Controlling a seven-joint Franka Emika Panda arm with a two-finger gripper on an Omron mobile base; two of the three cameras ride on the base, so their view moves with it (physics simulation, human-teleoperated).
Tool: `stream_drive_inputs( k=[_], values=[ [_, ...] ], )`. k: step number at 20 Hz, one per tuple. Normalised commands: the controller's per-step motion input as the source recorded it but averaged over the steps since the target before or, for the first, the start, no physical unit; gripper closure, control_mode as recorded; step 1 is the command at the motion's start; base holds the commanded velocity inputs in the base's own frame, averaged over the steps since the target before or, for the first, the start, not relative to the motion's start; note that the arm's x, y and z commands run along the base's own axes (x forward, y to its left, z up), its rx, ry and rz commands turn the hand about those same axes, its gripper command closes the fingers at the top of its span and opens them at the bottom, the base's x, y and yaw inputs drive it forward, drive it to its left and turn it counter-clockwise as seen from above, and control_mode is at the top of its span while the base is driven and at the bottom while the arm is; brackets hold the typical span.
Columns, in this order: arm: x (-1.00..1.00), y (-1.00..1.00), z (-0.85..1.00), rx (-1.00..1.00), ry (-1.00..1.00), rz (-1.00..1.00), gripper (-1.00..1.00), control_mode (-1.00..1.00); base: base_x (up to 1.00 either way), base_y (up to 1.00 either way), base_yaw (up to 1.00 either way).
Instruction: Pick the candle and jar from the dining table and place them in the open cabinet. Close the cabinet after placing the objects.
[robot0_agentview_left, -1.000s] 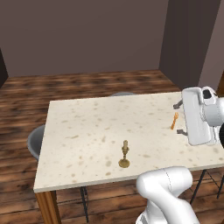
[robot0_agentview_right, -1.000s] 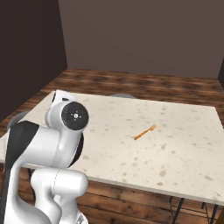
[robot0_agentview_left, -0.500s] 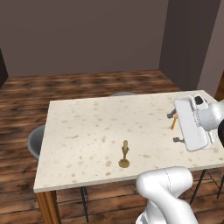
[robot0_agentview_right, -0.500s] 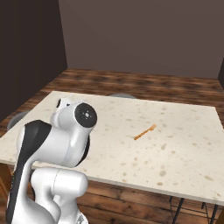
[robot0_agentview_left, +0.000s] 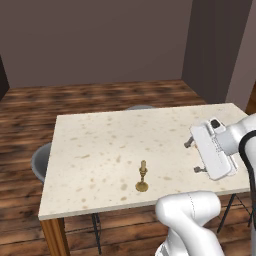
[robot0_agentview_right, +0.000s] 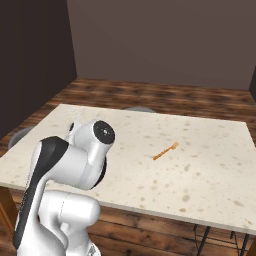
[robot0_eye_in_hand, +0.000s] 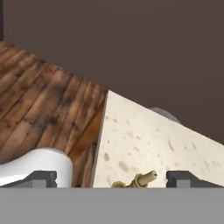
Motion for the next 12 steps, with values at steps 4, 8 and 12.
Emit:
stream_drive_inputs(
  k=[4,8,12],
  values=[
    [0.05,0.0,-0.34,0.0,0.07,0.0,-1.0,-1.0,0.0,0.0,0.0],
    [0.15,0.0,-0.31,0.0,0.06,0.0,-1.0,-1.0,0.0,0.0,0.0],
    [0.19,0.0,-0.3,0.0,0.11,0.0,-1.0,-1.0,0.0,0.0,0.0]
  ],
)
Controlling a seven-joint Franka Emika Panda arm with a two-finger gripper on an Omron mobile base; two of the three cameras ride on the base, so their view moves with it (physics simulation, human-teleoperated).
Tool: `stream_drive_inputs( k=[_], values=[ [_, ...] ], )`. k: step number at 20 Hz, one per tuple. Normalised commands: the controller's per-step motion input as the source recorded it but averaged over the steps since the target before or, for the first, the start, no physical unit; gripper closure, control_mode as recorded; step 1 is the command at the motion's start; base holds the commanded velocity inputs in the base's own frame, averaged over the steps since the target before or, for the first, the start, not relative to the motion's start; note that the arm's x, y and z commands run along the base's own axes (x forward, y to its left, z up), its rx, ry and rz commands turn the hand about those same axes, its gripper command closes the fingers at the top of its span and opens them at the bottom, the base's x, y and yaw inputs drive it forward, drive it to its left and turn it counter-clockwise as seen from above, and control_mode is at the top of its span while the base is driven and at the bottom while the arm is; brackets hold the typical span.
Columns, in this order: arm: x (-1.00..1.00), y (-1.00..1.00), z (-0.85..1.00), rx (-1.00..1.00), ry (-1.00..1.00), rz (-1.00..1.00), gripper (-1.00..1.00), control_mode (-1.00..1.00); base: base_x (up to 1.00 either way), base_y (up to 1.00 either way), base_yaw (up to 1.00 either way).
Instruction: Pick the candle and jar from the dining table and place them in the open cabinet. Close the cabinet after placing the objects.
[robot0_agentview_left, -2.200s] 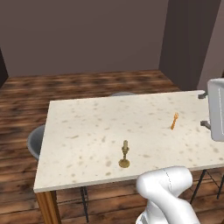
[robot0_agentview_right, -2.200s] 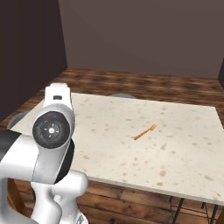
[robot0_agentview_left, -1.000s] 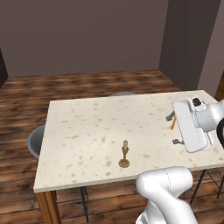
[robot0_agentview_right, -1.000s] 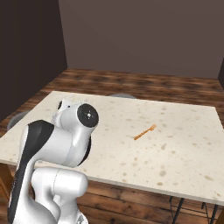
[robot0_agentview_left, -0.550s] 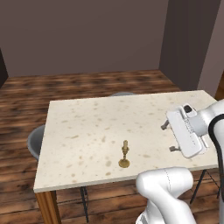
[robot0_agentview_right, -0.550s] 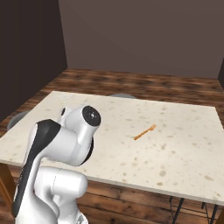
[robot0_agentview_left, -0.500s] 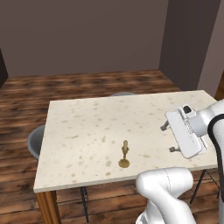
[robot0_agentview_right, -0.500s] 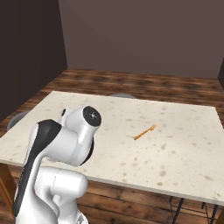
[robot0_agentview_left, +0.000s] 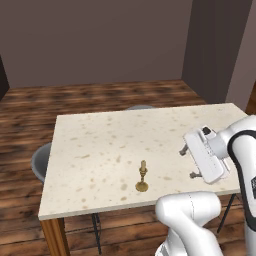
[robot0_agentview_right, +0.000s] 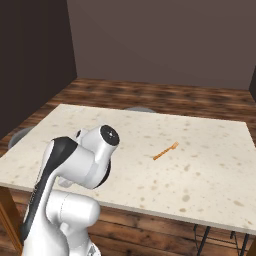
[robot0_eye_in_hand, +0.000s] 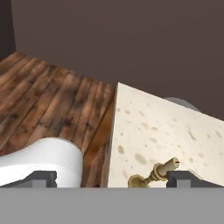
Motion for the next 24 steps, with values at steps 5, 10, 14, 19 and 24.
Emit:
stream_drive_inputs(
  k=[5,10,14,19,24],
  values=[
    [0.29,0.07,-0.33,0.0,0.11,-0.01,-1.0,-1.0,0.0,0.0,0.0],
    [0.36,0.12,-0.29,0.0,0.07,-0.02,-1.0,-1.0,0.0,0.0,0.0],
    [0.37,0.13,-0.25,0.0,0.02,-0.03,-1.0,-1.0,0.0,0.0,0.0],
    [0.31,0.06,-0.3,0.0,0.01,-0.02,-1.0,-1.0,0.0,0.0,0.0],
    [0.22,0.01,-0.37,0.0,0.0,-0.02,-1.0,-1.0,0.0,0.0,0.0]
  ],
)
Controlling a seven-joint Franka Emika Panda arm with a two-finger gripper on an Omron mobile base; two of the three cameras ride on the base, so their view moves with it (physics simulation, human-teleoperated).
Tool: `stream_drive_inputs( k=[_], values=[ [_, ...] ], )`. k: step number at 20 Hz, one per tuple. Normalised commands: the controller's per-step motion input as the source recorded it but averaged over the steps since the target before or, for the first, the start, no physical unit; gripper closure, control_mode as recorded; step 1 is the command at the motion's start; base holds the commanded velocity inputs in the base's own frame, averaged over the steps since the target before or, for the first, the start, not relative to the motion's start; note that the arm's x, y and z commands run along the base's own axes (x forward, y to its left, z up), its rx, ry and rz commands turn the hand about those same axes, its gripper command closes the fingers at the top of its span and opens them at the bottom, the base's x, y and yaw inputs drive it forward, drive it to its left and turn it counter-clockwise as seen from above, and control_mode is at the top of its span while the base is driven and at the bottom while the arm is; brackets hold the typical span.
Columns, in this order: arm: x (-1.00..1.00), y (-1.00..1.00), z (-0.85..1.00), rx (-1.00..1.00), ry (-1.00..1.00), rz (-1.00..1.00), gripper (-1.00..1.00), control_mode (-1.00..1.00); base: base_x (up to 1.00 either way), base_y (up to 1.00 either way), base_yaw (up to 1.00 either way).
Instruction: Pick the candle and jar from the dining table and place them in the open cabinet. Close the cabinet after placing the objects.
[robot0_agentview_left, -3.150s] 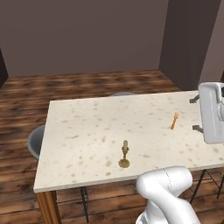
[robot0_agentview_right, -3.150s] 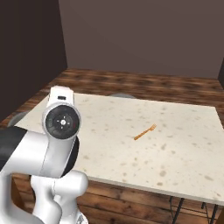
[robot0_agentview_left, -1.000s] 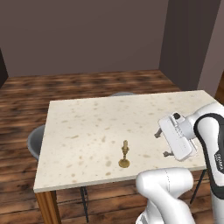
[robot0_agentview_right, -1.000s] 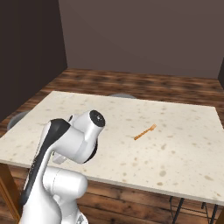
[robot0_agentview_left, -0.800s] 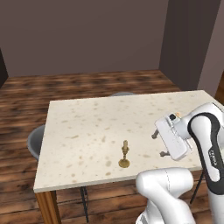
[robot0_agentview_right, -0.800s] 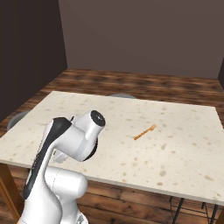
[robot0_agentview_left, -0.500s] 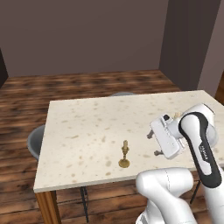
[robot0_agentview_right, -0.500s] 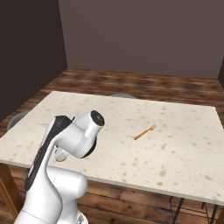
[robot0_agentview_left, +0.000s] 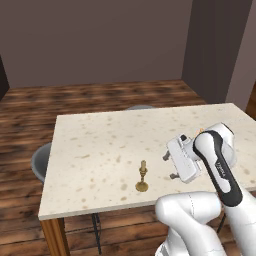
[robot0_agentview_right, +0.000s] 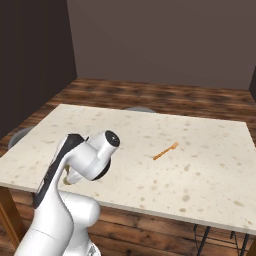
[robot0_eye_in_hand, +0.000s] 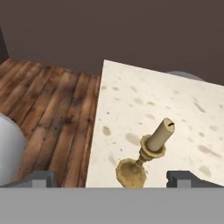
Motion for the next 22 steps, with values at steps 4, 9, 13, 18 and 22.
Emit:
stream_drive_inputs(
  k=[4,9,13,18,22],
  values=[
    [0.25,0.02,-0.3,0.0,0.0,-0.02,-1.0,-1.0,0.0,0.0,0.0],
    [0.26,0.03,-0.23,0.0,0.03,-0.03,-1.0,-1.0,0.0,0.0,0.0],
    [0.26,0.03,-0.23,0.0,0.05,-0.03,-1.0,-1.0,0.0,0.0,0.0],
    [0.23,0.03,-0.21,0.0,0.05,-0.02,-1.0,-1.0,0.0,0.0,0.0],
    [0.22,0.04,-0.18,0.0,0.04,-0.02,-1.0,-1.0,0.0,0.0,0.0]
  ],
)
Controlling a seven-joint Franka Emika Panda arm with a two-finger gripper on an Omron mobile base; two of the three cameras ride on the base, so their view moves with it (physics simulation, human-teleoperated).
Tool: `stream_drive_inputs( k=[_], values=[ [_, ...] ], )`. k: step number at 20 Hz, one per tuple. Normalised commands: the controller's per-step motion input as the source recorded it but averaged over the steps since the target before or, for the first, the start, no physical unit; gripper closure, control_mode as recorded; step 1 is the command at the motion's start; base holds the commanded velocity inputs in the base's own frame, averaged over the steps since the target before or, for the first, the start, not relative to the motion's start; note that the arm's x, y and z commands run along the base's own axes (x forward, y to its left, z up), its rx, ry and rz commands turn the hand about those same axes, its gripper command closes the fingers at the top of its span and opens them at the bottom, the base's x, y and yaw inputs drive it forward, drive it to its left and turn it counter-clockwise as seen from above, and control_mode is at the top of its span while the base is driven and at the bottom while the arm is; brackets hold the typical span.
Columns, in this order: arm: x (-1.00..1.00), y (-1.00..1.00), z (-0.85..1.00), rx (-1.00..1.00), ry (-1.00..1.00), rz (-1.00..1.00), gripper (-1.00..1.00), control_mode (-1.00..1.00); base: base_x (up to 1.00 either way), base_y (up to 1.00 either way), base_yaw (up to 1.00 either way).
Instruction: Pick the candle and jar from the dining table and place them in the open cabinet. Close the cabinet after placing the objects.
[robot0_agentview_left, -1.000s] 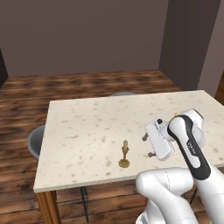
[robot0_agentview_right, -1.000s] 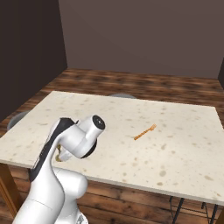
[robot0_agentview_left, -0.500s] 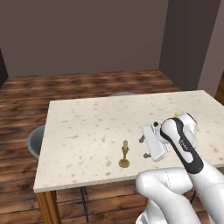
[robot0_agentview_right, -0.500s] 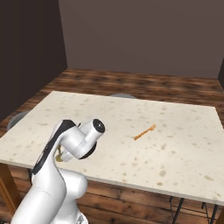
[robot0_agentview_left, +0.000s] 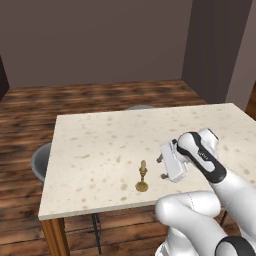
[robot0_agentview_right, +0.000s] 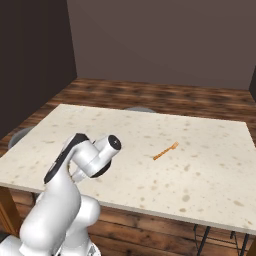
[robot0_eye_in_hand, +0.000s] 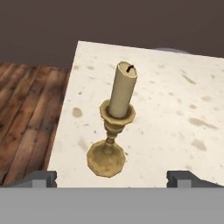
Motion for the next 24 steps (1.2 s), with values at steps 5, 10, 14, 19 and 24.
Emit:
stream_drive_inputs(
  k=[5,10,14,19,24],
  values=[
    [0.11,0.11,-0.2,0.0,0.04,-0.01,-1.0,-1.0,0.0,0.0,0.0],
    [0.0,0.22,-0.2,0.0,0.0,0.0,-1.0,-1.0,0.0,0.0,0.0],
    [-0.04,0.23,-0.12,0.0,0.0,0.0,-1.0,-1.0,0.0,0.0,0.0],
    [-0.11,0.14,-0.13,0.0,0.0,0.0,-1.0,-1.0,0.0,0.0,0.0],
    [-0.11,0.1,-0.19,0.01,0.0,0.0,-1.0,-1.0,0.0,0.0,0.0]
  ],
)
